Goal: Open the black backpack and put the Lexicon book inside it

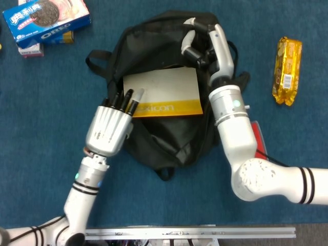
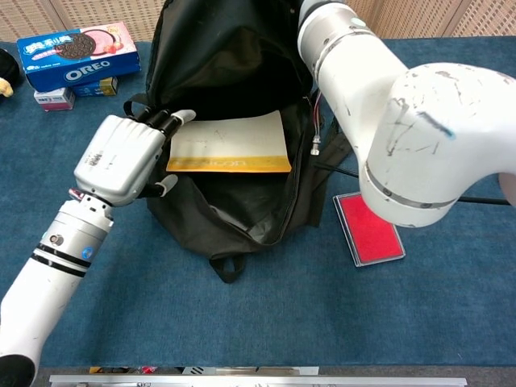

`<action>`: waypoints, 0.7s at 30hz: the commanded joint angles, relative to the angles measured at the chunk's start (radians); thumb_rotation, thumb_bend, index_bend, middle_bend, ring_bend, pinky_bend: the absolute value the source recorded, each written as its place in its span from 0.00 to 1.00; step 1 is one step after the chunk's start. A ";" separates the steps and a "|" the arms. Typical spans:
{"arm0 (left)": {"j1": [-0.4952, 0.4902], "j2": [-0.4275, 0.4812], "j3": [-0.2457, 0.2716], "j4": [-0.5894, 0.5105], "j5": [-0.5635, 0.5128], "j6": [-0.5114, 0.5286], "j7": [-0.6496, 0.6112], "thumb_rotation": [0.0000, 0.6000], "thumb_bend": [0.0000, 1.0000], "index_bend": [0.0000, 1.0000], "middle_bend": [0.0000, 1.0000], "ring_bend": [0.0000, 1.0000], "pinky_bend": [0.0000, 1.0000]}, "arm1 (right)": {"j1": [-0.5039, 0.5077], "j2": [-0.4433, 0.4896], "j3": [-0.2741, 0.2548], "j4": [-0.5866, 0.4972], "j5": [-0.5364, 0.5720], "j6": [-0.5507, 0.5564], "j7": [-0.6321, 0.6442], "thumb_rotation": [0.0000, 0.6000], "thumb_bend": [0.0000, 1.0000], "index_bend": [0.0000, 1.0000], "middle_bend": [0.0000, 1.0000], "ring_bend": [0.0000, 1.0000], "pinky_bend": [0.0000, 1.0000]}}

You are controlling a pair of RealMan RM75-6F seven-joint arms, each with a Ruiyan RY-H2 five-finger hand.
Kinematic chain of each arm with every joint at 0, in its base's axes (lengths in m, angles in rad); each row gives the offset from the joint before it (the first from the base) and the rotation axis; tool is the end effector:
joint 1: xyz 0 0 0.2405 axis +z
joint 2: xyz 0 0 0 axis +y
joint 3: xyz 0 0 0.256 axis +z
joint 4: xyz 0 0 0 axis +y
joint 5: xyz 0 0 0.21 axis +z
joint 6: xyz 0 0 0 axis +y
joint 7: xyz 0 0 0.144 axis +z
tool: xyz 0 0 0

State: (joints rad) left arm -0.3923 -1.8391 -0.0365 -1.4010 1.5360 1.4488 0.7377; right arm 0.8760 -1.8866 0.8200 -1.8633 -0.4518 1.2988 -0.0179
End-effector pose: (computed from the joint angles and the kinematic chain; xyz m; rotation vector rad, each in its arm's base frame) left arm -0.1556 0.2277 -0.0491 -1.6840 -0.4962 -0.9671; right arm 0.0292 -0.3425 0.0105 0.6711 -2.1984 1.6926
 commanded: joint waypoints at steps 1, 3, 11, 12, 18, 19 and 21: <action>0.020 0.038 0.009 -0.025 0.006 0.017 -0.020 1.00 0.21 0.14 0.25 0.25 0.52 | -0.013 0.021 0.003 -0.010 0.007 -0.014 0.008 1.00 0.79 0.81 0.71 0.54 0.78; 0.028 0.059 0.007 -0.033 0.002 0.022 -0.034 1.00 0.21 0.14 0.25 0.24 0.51 | -0.023 0.040 -0.004 -0.021 0.010 -0.032 0.007 1.00 0.79 0.81 0.71 0.54 0.78; 0.043 0.128 -0.036 -0.060 -0.032 0.024 -0.071 1.00 0.21 0.14 0.25 0.24 0.51 | -0.062 0.102 -0.087 -0.061 -0.024 -0.107 0.018 1.00 0.78 0.81 0.68 0.54 0.77; 0.045 0.135 -0.039 -0.063 -0.036 0.024 -0.073 1.00 0.21 0.14 0.25 0.24 0.51 | -0.064 0.107 -0.095 -0.063 -0.029 -0.113 0.019 1.00 0.78 0.81 0.68 0.53 0.77; 0.058 0.175 -0.057 -0.071 -0.059 0.027 -0.088 1.00 0.21 0.14 0.25 0.24 0.51 | -0.076 0.130 -0.163 -0.084 -0.069 -0.142 0.022 1.00 0.77 0.79 0.65 0.51 0.74; 0.060 0.180 -0.058 -0.071 -0.062 0.027 -0.091 1.00 0.21 0.14 0.25 0.24 0.51 | -0.080 0.134 -0.173 -0.088 -0.074 -0.146 0.024 1.00 0.76 0.78 0.64 0.51 0.73; 0.065 0.189 -0.059 -0.070 -0.068 0.026 -0.095 1.00 0.21 0.14 0.25 0.24 0.51 | -0.089 0.145 -0.196 -0.096 -0.089 -0.159 0.030 1.00 0.76 0.76 0.63 0.50 0.71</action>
State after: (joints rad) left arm -0.3296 -1.6533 -0.0950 -1.4712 1.4709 1.4751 0.6444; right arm 0.7938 -1.7501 0.6360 -1.9522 -0.5303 1.1490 0.0078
